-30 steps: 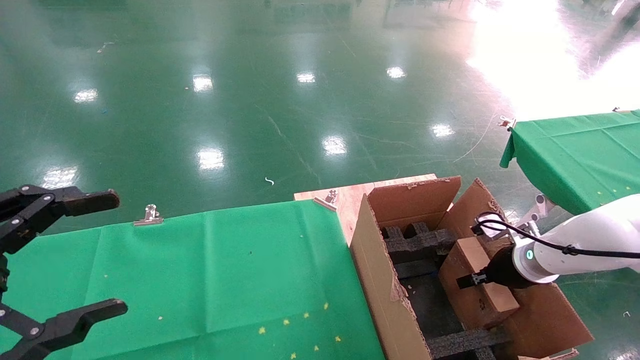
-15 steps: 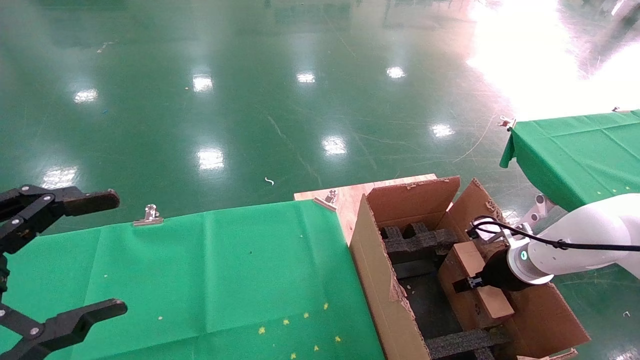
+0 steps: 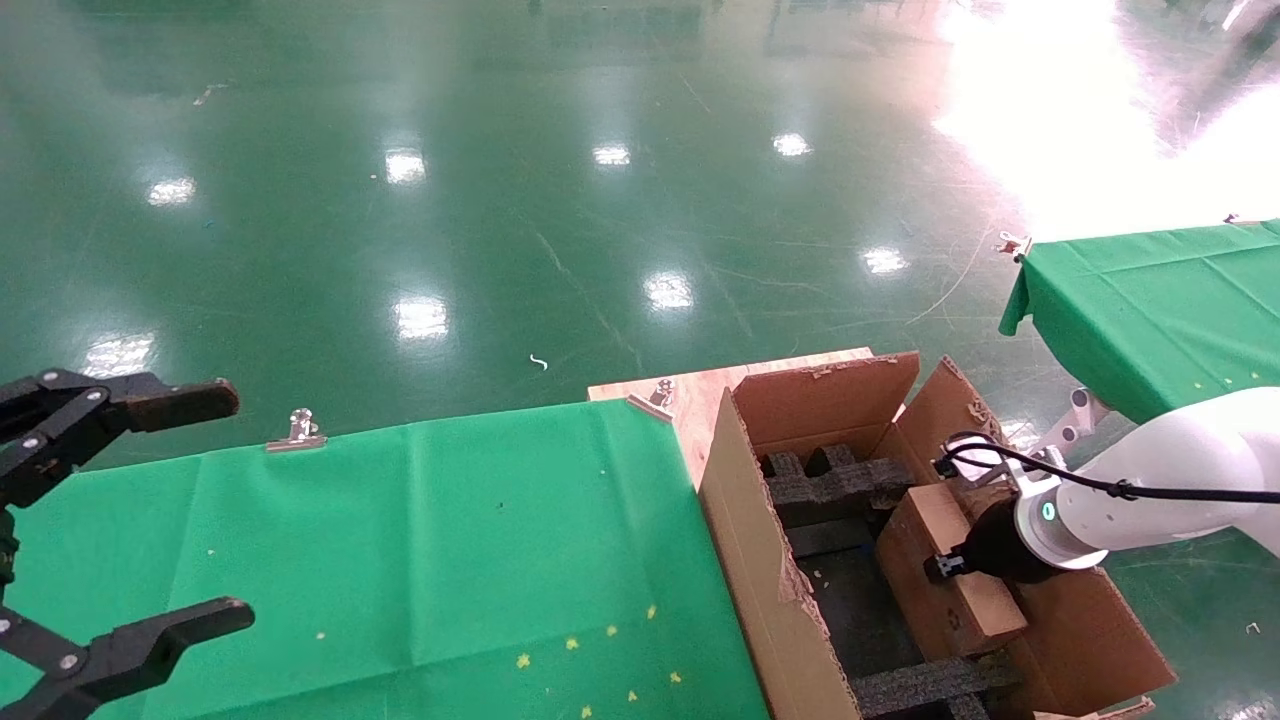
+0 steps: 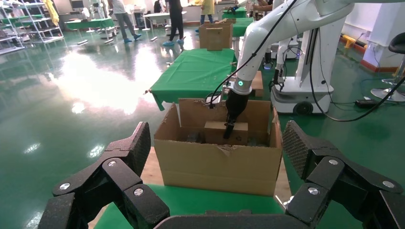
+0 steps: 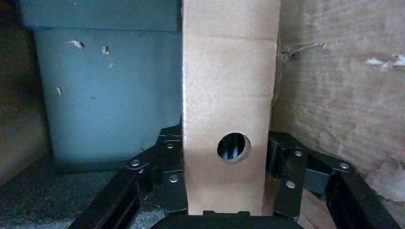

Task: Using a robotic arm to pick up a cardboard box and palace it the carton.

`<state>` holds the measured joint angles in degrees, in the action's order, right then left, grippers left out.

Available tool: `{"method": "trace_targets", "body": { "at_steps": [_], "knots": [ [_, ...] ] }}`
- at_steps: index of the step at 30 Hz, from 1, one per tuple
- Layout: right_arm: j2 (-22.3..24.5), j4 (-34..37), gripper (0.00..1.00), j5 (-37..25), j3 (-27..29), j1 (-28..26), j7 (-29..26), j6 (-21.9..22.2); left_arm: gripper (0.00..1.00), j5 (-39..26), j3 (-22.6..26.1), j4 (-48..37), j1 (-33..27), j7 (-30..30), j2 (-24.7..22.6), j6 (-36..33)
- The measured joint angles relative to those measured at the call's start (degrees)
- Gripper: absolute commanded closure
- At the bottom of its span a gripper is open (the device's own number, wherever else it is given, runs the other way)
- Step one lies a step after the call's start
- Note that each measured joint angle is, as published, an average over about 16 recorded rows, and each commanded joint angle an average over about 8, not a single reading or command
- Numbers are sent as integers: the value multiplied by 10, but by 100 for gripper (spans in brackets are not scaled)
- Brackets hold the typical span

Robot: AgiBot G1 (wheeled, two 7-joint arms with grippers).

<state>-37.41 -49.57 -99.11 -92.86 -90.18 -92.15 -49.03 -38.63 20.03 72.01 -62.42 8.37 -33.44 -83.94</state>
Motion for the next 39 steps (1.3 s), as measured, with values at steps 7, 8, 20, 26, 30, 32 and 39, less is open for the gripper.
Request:
{"method": "trace_targets", "body": {
  "at_steps": [7,8,20,26,30,32,39],
  "knots": [
    [3,-4,0,-3,1,-6,-1,-1,0,0,0,0,0,0,0,0],
    [3,-5,0,-3,1,-7,-1,-1,0,0,0,0,0,0,0,0],
    [19,-29,0,-17,5,-32,-10,-5,0,0,0,0,0,0,0,0],
    [33,-58,0,-24,15,-63,-16,-9,0,0,0,0,0,0,0,0],
    [43,-86,0,-25,27,-91,-19,-13,0,0,0,0,0,0,0,0],
    [47,-103,0,-22,35,-108,-18,-16,0,0,0,0,0,0,0,0],
    [59,-168,0,16,69,-161,2,-24,0,0,0,0,0,0,0,0]
  ]
}}
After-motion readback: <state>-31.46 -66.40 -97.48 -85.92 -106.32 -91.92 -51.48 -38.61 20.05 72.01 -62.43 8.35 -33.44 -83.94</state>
